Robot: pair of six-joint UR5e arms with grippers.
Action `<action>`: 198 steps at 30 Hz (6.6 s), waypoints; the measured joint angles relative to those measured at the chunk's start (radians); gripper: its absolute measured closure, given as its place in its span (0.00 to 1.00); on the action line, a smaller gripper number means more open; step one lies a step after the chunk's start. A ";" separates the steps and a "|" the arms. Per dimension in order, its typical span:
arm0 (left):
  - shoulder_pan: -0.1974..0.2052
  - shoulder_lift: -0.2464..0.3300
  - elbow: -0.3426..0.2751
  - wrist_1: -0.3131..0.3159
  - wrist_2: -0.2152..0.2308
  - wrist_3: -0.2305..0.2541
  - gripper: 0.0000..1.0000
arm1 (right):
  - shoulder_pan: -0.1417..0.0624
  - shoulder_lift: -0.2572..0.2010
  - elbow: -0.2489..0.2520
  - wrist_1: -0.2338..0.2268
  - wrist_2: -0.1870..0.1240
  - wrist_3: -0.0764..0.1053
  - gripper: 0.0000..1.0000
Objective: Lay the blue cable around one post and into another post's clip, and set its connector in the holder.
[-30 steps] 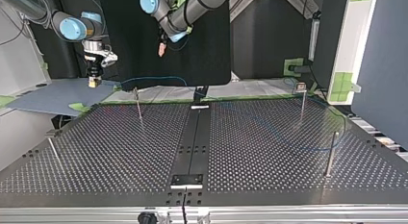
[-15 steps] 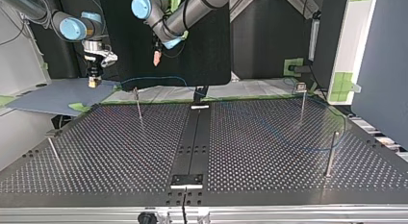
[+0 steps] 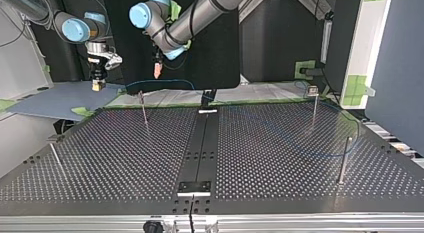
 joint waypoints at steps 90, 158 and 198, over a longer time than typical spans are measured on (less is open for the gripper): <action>0.163 -0.097 0.061 0.273 0.294 -0.059 0.97 | -0.011 0.000 -0.085 0.136 0.230 0.022 1.00; 0.261 -0.102 0.049 0.319 0.376 -0.048 0.97 | -0.014 0.075 -0.154 0.140 0.125 0.006 1.00; 0.300 -0.126 0.092 0.297 0.390 -0.045 0.97 | -0.042 0.090 -0.191 0.119 0.112 0.018 1.00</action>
